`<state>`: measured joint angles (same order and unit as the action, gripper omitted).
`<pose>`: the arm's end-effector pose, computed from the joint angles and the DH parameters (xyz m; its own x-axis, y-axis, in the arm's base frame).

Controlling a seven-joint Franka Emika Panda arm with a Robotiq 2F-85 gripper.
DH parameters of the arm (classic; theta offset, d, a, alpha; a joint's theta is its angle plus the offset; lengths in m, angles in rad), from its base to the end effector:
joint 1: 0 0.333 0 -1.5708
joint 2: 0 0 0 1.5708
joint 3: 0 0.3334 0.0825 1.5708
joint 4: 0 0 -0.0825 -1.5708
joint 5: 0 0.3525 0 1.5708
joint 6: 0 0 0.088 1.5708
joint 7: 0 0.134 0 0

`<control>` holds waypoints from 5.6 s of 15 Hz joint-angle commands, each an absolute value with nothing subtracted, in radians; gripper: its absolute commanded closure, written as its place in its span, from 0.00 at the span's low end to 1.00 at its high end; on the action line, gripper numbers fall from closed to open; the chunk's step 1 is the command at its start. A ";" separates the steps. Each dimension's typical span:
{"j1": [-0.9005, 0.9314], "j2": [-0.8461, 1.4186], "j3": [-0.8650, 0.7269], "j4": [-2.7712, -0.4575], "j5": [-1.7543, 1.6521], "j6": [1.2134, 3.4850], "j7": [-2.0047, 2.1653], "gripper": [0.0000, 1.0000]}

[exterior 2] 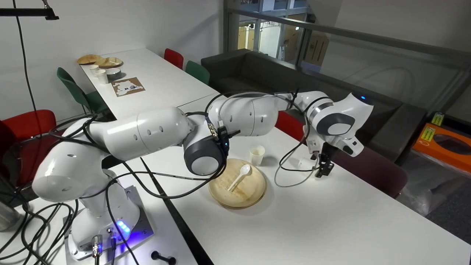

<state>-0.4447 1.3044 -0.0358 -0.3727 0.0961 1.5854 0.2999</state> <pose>0.7034 -0.3326 0.2447 0.7210 -0.6849 -0.1053 -0.6908 -0.7224 -0.0313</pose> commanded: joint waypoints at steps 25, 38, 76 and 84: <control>-0.460 1.350 0.061 -0.398 0.143 1.660 0.046 0.00; -0.470 1.335 0.077 -0.431 0.162 1.796 0.097 0.00; -0.479 1.436 0.163 -0.336 0.265 1.845 0.152 0.00; -0.521 1.370 0.182 -0.449 0.245 1.897 0.153 0.00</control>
<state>-0.4980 1.4050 0.1691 -0.4191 0.2324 1.8897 0.1495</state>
